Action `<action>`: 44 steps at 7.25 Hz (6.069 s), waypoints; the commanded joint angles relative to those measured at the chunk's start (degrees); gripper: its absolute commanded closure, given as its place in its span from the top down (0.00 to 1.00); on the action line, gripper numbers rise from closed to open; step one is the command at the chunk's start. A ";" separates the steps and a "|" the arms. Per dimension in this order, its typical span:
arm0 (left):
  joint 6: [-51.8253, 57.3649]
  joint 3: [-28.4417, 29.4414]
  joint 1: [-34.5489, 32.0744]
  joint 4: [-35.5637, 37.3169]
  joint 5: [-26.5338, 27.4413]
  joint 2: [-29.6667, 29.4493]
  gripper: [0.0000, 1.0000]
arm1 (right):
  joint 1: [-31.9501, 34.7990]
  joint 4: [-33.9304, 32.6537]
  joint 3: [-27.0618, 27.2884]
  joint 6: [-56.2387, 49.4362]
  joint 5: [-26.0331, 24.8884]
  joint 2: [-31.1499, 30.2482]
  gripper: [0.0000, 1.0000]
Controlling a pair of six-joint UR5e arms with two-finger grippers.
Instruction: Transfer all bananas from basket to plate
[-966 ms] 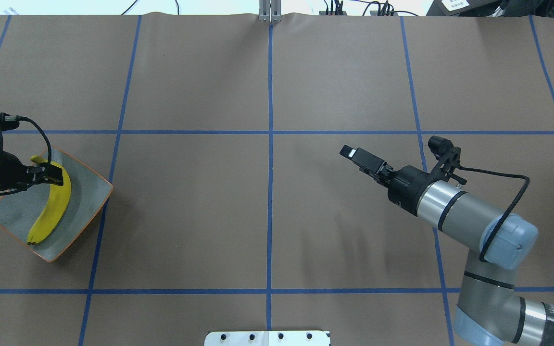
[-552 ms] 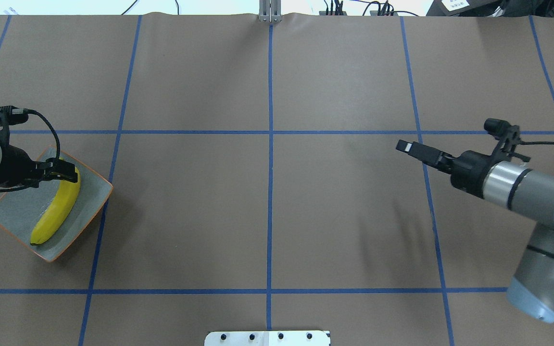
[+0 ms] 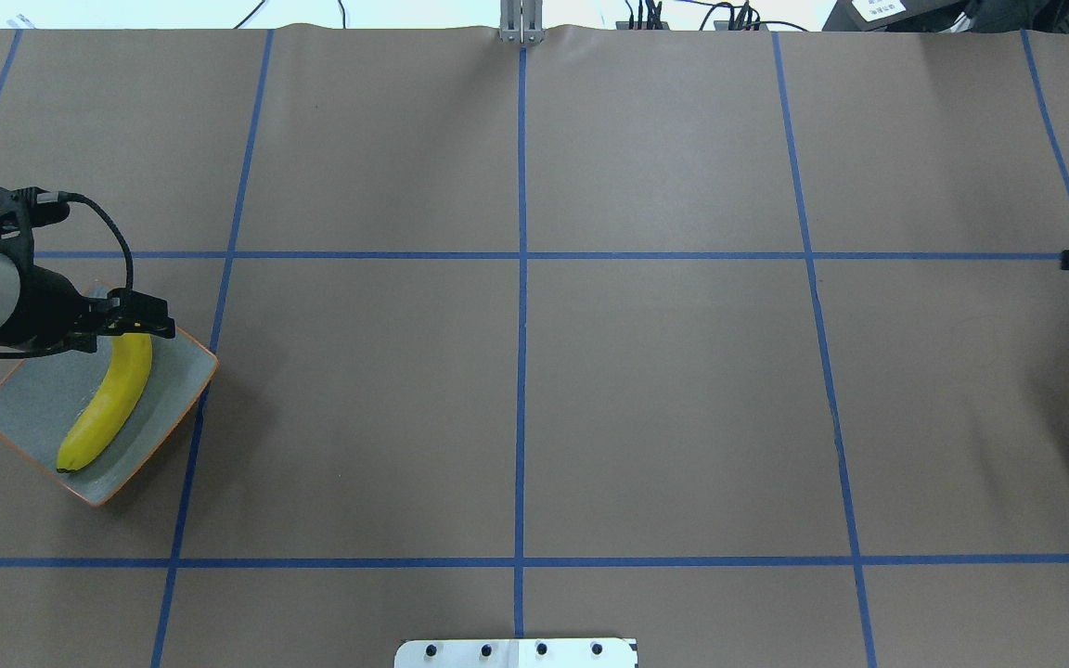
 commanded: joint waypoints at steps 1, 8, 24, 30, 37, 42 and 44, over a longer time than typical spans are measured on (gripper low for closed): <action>-0.56 0.63 0.28 0.03 0.07 -0.57 0.99 | 13.20 -11.24 -5.49 -21.66 7.25 -0.12 1.00; -1.35 2.13 0.37 0.03 0.69 -1.62 0.99 | 11.77 -27.49 -6.89 -43.99 5.40 -2.23 0.98; -10.89 3.70 1.68 -0.33 0.42 -13.97 1.00 | 14.51 -34.35 1.17 -25.90 18.32 6.90 0.00; -20.66 8.55 2.39 -1.82 -0.02 -30.70 0.99 | -15.68 -25.25 13.40 21.91 0.57 23.59 0.00; -29.10 15.21 6.96 -3.14 0.16 -41.68 0.99 | -38.94 -21.43 16.04 33.71 -23.22 32.30 0.00; -35.98 18.21 8.54 -4.90 0.77 -43.63 0.99 | -42.65 -21.60 17.28 29.67 -28.43 33.54 0.00; -35.98 20.83 8.54 -7.51 0.77 -44.33 0.99 | -43.18 -21.60 17.89 28.88 -28.44 33.63 0.00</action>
